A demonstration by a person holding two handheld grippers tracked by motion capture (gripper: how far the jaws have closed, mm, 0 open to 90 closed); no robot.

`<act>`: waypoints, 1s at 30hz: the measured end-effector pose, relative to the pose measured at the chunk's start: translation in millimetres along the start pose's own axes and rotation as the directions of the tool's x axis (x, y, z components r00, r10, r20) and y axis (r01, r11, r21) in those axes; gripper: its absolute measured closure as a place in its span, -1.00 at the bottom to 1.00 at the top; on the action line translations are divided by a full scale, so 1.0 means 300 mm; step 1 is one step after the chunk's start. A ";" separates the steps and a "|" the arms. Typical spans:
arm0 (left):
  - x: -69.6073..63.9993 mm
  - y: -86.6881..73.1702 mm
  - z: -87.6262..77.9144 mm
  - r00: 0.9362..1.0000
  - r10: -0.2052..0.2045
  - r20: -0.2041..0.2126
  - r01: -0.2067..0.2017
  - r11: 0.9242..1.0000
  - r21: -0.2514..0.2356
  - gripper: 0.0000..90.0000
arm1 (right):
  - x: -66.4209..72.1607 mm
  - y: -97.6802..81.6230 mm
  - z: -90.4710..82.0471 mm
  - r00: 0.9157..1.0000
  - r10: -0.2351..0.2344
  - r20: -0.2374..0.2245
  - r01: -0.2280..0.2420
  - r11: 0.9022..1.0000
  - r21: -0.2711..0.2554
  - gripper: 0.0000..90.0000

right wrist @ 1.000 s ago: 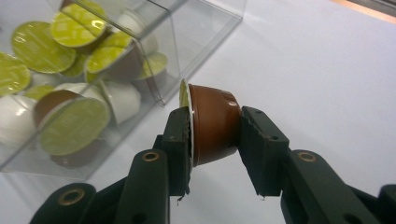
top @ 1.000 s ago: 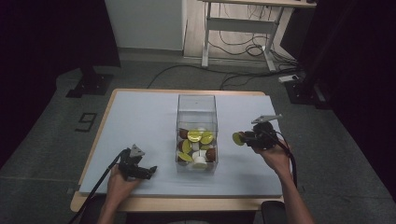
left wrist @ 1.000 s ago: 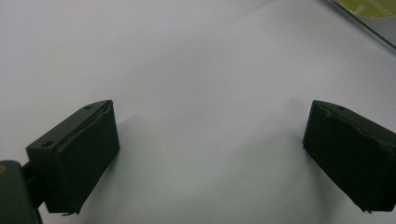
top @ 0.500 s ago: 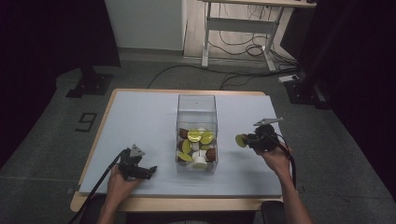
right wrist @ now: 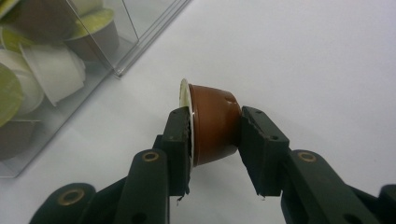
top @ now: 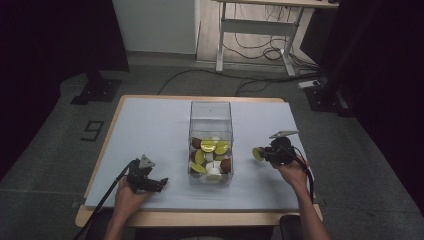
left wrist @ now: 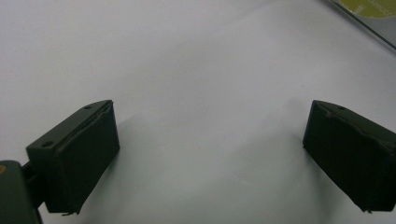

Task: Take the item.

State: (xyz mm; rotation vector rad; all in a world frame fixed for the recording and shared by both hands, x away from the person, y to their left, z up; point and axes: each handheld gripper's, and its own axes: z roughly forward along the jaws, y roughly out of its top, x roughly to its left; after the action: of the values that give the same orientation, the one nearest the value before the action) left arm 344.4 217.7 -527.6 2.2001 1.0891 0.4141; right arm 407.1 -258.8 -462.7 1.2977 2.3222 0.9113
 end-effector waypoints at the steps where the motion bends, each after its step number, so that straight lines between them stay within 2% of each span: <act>1: 0.000 0.000 0.000 1.000 0.000 0.000 0.000 1.000 -0.001 -0.93 | -0.001 -0.003 0.006 1.000 0.000 0.000 0.000 1.000 0.002 0.41; 16: 0.000 0.000 0.000 1.000 0.000 0.000 0.000 1.000 0.000 -0.93 | -0.013 -0.037 0.066 1.000 0.004 0.020 -0.005 0.999 0.044 0.40; 20: -0.001 0.000 0.000 1.000 -0.001 -0.001 0.001 1.000 -0.001 -0.93 | -0.018 -0.042 0.069 1.000 0.012 0.015 -0.012 0.999 0.029 0.39; 30: 0.000 0.000 0.000 1.000 -0.001 0.000 0.001 1.000 -0.001 -0.93 | -0.023 -0.052 0.088 0.999 0.004 0.038 -0.006 0.999 0.046 0.30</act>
State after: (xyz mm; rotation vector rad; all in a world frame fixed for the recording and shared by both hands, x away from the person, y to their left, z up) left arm 344.3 217.6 -527.7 2.1987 1.0900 0.4146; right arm 415.6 -260.9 -492.9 1.3277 2.3250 0.8326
